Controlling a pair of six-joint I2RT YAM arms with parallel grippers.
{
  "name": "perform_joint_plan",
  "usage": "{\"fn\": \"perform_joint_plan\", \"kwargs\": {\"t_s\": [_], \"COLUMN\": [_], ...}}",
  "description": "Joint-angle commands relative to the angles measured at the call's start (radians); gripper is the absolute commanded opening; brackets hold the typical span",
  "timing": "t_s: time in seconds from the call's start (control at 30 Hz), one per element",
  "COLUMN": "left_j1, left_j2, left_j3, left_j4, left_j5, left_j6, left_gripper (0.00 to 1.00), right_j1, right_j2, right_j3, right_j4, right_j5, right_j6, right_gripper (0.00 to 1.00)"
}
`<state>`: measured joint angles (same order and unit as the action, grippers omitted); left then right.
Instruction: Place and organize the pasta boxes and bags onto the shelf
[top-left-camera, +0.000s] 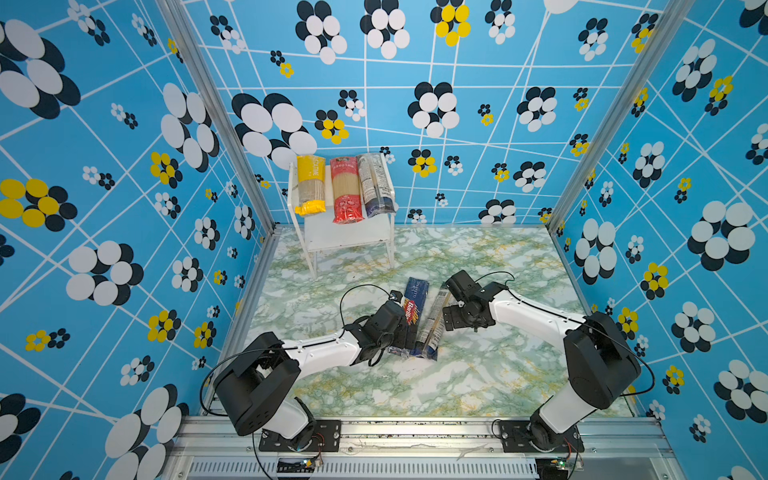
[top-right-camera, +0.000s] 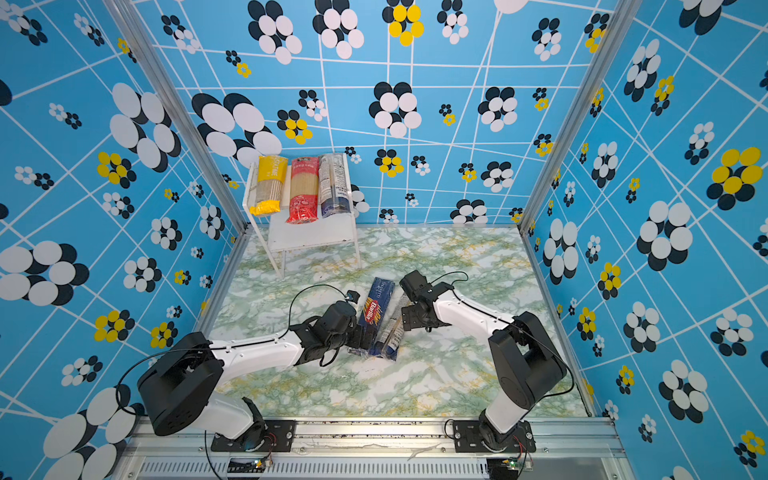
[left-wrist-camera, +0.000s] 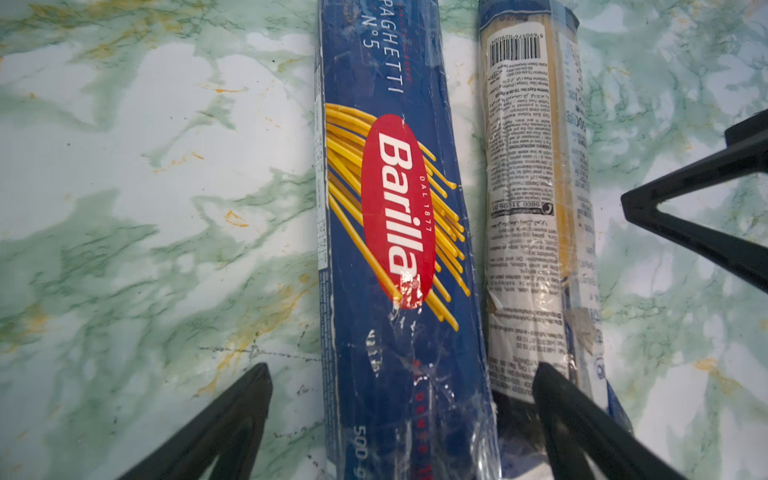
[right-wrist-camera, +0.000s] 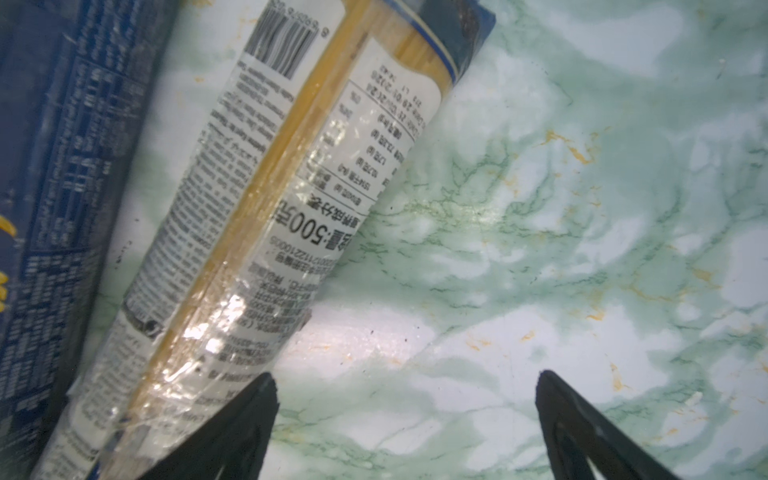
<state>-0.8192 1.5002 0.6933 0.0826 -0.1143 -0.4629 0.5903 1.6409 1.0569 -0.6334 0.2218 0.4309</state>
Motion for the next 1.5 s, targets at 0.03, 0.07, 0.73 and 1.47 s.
{"fn": "perform_joint_plan", "kwargs": {"t_s": [0.03,0.07,0.73,1.47], "left_j1": [-0.012,-0.014,-0.061,-0.095], "left_j2": [0.009,0.009,0.052,0.130], "left_j3": [-0.024,-0.029,-0.155,-0.159], "left_j4": [0.035,0.039,0.206,0.210], "left_j5": [-0.036,-0.040,-0.090,-0.133], "left_j6": [-0.010,-0.010,-0.017,-0.006], "left_gripper": [0.99,0.99,0.99,0.95], "right_j1": [-0.014,-0.015,-0.026,-0.034], "right_j2": [-0.026,-0.027,0.003,0.036], "right_j3": [-0.015,-0.017,-0.005,0.020], "right_j4": [0.011,0.011,0.019,0.020], "right_j5": [-0.011,-0.012,-0.018,-0.020], "right_j6": [0.017,0.018,0.022,0.010], "right_gripper": [0.99,0.99,0.99,0.99]}}
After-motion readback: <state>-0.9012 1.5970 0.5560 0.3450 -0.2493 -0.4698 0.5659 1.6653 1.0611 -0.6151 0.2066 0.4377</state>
